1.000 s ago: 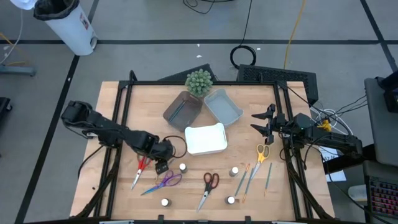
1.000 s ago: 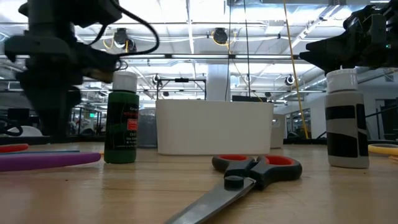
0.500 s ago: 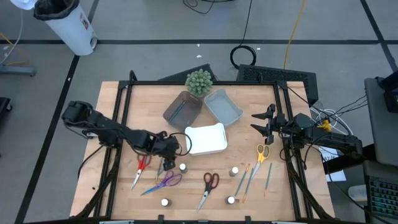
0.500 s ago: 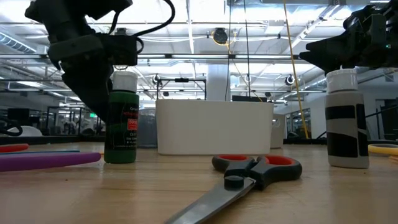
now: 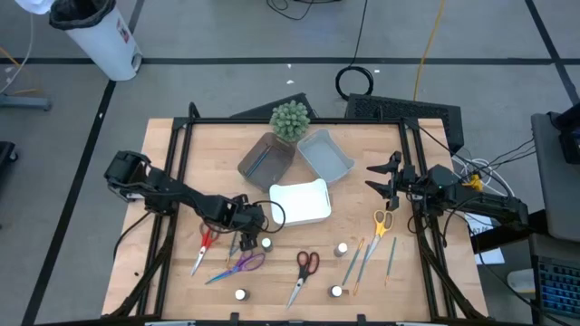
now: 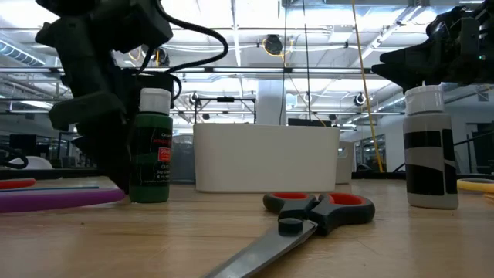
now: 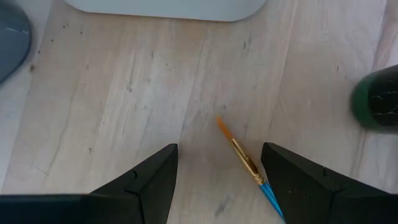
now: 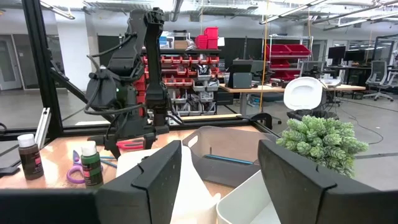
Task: Pick & Place Paint Supplies
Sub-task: Put the blue paint brush into the black bin
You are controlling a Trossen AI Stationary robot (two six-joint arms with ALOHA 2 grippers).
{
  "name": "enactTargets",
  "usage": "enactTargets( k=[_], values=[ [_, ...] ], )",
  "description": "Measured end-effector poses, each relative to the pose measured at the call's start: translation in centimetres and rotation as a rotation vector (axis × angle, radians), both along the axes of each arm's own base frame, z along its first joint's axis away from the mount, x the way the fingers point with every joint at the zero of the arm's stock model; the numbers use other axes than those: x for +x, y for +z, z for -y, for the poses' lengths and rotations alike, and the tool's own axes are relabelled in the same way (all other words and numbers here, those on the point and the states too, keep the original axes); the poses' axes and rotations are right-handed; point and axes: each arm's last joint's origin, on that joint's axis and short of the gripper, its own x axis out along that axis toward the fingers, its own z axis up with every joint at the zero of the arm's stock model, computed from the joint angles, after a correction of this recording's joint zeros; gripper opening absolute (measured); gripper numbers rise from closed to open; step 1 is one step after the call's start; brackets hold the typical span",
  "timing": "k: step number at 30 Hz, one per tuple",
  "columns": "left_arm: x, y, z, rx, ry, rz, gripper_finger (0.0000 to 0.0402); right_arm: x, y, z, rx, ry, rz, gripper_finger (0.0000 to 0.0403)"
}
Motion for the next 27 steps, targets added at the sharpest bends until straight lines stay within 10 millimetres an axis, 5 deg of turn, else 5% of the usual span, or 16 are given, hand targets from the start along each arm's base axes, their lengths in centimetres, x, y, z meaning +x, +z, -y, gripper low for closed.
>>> enactTargets(
  k=[10,27],
  values=[
    [-0.01,0.04,-0.05,-0.036,0.1,0.011,0.0236,0.0,0.0,0.0,0.0,0.0,0.0,0.0205],
    [-0.03,-0.05,-0.11,-0.061,0.171,0.013,0.006,0.0,0.0,0.0,0.0,0.0,0.0,0.0204]
  ],
)
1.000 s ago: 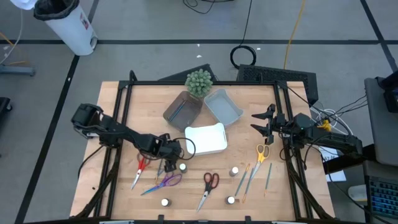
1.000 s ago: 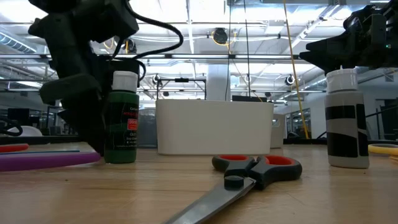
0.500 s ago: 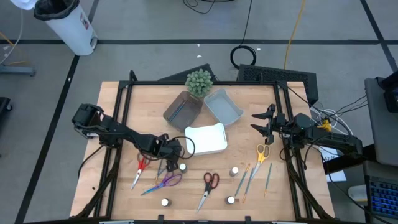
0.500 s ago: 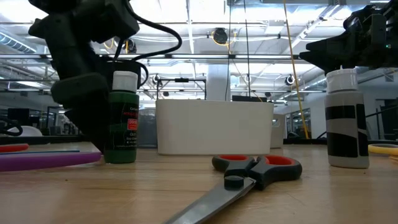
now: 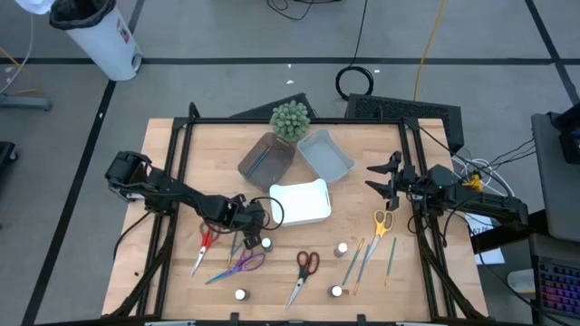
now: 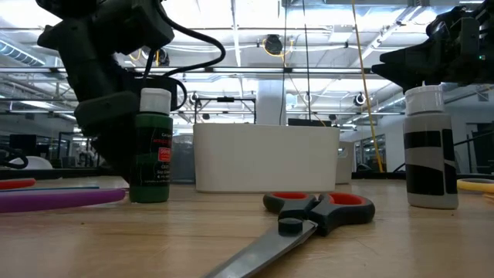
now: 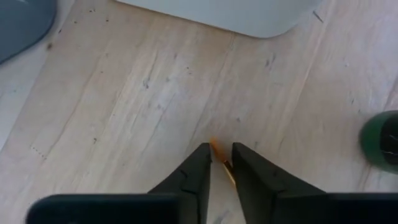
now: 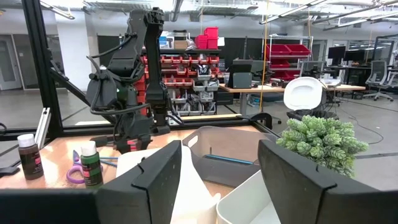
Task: Pick & Place Paint Supplies
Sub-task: Put the blue paint brush into the black bin
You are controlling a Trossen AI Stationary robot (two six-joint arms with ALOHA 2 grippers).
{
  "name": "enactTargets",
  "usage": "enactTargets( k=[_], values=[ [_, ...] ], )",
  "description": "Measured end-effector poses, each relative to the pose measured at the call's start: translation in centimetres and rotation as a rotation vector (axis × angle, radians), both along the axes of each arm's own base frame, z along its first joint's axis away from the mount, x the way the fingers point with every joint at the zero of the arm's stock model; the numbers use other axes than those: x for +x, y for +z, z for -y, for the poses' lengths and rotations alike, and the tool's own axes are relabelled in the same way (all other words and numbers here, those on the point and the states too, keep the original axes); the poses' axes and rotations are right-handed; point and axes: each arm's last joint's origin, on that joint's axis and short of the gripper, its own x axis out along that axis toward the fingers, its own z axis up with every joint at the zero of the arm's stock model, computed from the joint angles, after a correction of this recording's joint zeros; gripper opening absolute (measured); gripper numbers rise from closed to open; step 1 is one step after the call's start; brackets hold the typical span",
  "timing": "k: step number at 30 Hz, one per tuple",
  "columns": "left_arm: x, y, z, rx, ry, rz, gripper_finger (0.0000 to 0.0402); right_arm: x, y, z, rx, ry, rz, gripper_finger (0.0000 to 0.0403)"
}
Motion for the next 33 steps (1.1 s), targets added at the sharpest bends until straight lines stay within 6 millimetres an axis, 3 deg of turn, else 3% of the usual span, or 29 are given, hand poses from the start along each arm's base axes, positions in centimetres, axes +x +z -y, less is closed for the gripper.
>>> enactTargets(
  k=[8,24,33],
  values=[
    [0.1,0.0,-0.5,-0.003,-0.004,-0.003,0.0005,0.0,0.0,0.0,0.0,0.0,0.0,0.0207],
    [0.3,0.4,-0.6,0.0,-0.02,0.031,0.0002,0.0,0.0,0.0,0.0,0.0,0.0,0.0204],
    [-0.3,4.6,-0.9,0.0,-0.014,0.191,0.0002,0.0,0.0,0.0,0.0,0.0,0.0,0.0207]
  ],
)
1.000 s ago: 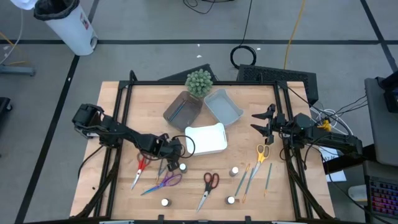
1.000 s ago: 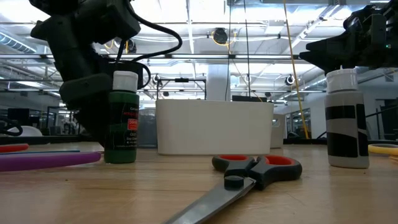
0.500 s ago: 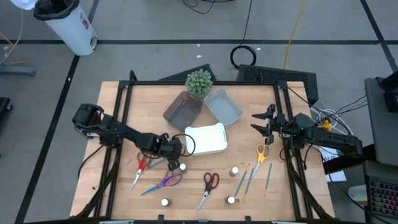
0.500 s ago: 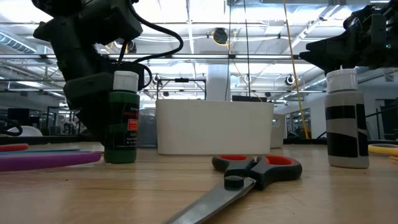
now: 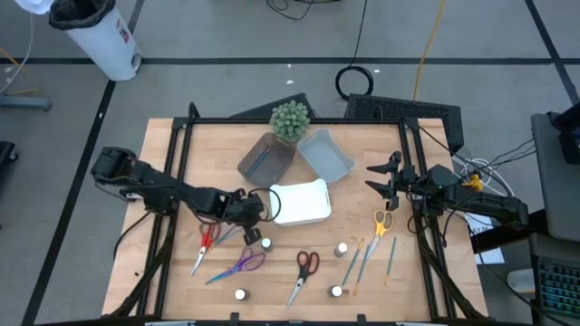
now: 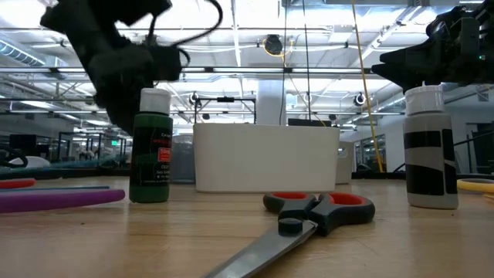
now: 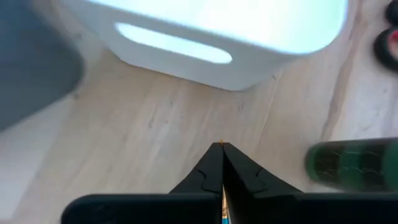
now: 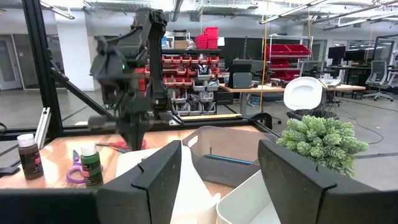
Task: Pick & Place Paint Supplies
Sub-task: Put the blue paint brush into the black bin
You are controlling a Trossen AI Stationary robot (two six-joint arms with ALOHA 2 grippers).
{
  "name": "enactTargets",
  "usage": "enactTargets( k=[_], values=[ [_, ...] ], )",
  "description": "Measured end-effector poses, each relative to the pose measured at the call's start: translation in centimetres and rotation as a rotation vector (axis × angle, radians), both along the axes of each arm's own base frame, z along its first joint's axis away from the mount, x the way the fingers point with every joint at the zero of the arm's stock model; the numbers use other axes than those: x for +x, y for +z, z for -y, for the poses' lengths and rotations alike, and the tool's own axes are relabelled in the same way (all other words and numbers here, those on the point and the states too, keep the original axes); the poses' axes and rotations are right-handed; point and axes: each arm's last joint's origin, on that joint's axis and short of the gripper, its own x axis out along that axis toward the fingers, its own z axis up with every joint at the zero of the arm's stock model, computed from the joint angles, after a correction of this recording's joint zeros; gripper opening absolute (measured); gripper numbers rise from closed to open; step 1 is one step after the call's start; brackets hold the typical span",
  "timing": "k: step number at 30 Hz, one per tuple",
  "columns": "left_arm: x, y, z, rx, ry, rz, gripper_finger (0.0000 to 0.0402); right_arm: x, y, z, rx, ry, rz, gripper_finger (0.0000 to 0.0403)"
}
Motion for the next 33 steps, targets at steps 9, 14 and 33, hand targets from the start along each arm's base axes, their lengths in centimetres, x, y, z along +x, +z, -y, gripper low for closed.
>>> enactTargets(
  k=[9,14,33],
  values=[
    [-1.8,5.0,-0.7,0.061,0.049,0.213,0.0001,0.0,0.0,0.0,0.0,0.0,0.0,0.0205],
    [-2.7,7.3,-1.3,0.165,0.068,0.334,0.0001,0.0,0.0,0.0,0.0,0.0,0.0,0.0204],
    [-3.2,9.6,-2.4,0.445,0.109,0.567,0.0,0.0,0.0,0.0,0.0,0.0,0.0,0.0207]
  ],
)
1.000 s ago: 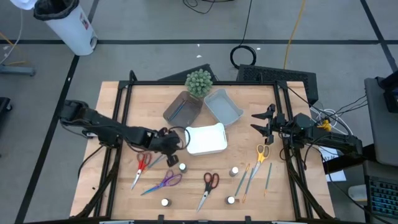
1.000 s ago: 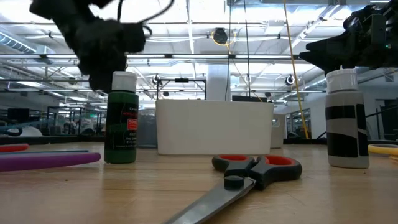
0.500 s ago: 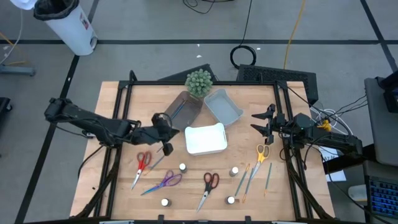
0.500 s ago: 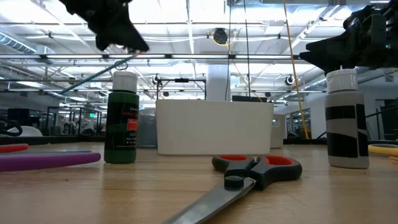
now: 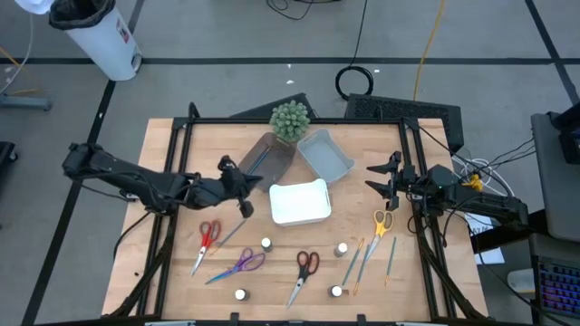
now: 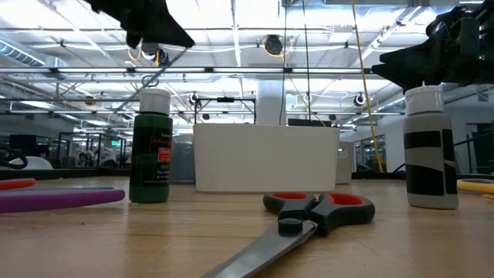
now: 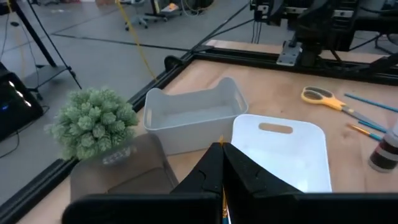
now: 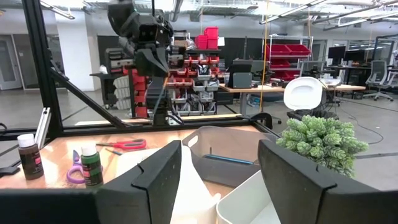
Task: Pick & Place Paint Supplies
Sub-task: Put the blue paint brush into the black bin
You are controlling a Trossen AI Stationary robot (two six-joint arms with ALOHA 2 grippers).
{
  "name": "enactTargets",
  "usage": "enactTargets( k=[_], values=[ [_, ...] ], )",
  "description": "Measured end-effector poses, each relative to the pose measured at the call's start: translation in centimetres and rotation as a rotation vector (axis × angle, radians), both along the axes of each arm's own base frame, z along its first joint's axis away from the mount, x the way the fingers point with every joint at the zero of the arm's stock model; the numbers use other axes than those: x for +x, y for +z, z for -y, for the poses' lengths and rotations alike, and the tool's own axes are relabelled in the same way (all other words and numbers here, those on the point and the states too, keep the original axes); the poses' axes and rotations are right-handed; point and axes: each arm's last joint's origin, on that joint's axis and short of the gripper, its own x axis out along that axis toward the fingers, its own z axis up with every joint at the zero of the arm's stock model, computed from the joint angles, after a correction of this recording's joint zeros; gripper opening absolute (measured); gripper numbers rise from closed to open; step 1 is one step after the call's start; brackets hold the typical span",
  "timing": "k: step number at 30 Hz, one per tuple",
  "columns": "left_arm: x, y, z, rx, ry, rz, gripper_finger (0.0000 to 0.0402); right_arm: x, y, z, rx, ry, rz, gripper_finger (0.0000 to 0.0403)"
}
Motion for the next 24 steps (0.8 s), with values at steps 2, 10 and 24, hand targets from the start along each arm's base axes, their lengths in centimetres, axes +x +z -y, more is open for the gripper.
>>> enactTargets(
  k=[2,10,24],
  values=[
    [0.1,-0.7,-0.4,-0.016,-0.025,0.055,0.0,0.0,0.0,0.0,0.0,0.0,0.0,0.0206],
    [-1.3,-1.8,-3.2,-0.01,-0.094,0.255,0.0,0.0,0.0,0.0,0.0,0.0,0.0,0.0207],
    [-4.1,1.8,-6.1,0.017,-0.453,0.499,0.0,0.0,0.0,0.0,0.0,0.0,-0.001,0.0207]
  ],
)
